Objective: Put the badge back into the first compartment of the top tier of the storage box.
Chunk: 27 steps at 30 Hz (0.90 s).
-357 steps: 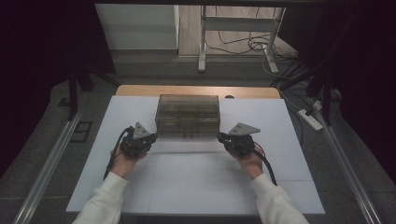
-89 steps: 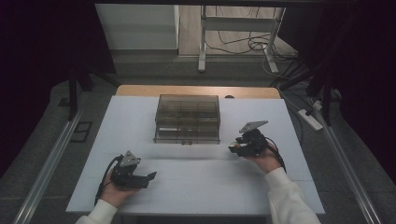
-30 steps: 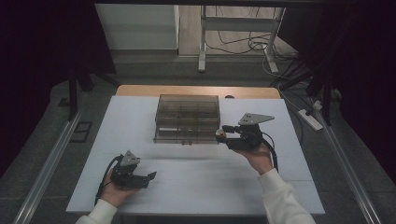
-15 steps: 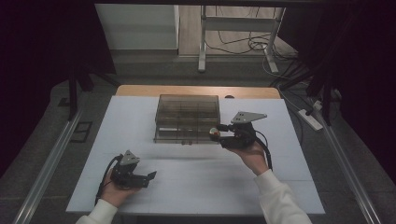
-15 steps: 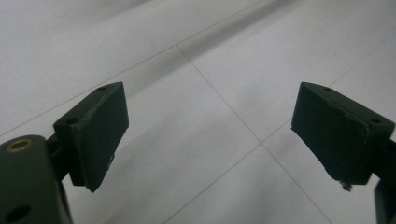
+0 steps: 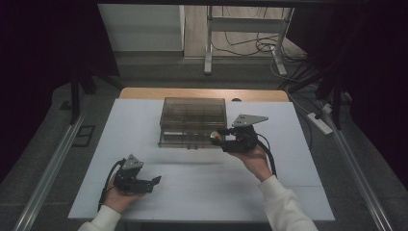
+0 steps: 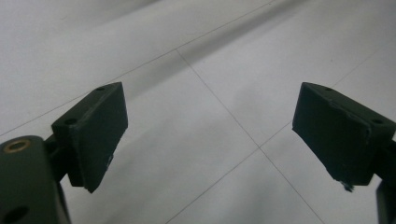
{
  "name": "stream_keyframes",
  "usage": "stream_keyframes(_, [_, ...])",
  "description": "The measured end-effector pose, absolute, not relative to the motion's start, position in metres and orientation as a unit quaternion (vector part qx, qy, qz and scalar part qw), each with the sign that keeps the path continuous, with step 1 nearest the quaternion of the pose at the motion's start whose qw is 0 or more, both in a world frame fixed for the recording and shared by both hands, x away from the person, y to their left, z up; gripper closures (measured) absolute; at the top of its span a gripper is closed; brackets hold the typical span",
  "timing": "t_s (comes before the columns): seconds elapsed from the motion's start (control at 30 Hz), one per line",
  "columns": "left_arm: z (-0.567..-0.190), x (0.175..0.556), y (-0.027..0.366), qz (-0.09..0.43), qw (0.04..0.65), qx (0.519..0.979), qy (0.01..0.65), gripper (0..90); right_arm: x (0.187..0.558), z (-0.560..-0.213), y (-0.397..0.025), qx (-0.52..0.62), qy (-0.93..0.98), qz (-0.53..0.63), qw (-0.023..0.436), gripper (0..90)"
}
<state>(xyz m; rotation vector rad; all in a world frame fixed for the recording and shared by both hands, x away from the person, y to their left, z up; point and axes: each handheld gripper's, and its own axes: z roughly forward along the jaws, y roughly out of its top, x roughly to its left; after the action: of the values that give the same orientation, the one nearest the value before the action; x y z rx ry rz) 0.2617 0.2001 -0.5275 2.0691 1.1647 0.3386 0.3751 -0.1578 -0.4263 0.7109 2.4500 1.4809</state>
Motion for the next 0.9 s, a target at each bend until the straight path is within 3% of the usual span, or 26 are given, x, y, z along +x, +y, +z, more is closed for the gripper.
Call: stream_keyframes(0.9, [-0.528,0.262,0.199,0.133,0.361,0.806,0.45,10.9,0.376,-0.43,-0.129,0.22,0.834,0.497,0.092,47.3])
